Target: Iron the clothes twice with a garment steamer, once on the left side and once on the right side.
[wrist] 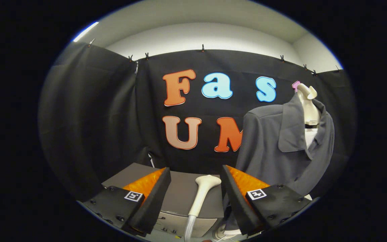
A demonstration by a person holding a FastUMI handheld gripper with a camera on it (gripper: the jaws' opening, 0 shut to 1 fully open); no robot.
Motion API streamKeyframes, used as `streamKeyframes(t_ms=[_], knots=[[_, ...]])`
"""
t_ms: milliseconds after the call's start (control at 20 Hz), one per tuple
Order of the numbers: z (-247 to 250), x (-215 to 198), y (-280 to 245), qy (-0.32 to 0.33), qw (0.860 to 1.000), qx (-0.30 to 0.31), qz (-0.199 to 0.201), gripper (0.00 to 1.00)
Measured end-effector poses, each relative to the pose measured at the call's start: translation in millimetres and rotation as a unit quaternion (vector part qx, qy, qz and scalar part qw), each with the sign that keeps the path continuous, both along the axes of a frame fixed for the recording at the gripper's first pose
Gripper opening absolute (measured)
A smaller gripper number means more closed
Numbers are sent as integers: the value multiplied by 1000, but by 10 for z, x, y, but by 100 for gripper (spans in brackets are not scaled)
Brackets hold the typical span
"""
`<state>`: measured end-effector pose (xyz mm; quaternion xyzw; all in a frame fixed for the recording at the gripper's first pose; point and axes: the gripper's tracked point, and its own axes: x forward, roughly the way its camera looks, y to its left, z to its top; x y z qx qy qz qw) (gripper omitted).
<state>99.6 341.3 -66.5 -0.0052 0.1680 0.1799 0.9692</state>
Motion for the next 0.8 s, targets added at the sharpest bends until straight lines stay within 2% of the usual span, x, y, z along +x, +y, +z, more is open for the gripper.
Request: streamKeyframes(t_ms=[150,400,800], knots=[[-382,254,305,50,999,-14,7,97],[-1155,718,541,139,989,-55,-10,98],[-2173,1110,282,231,965,-104,-73,98]])
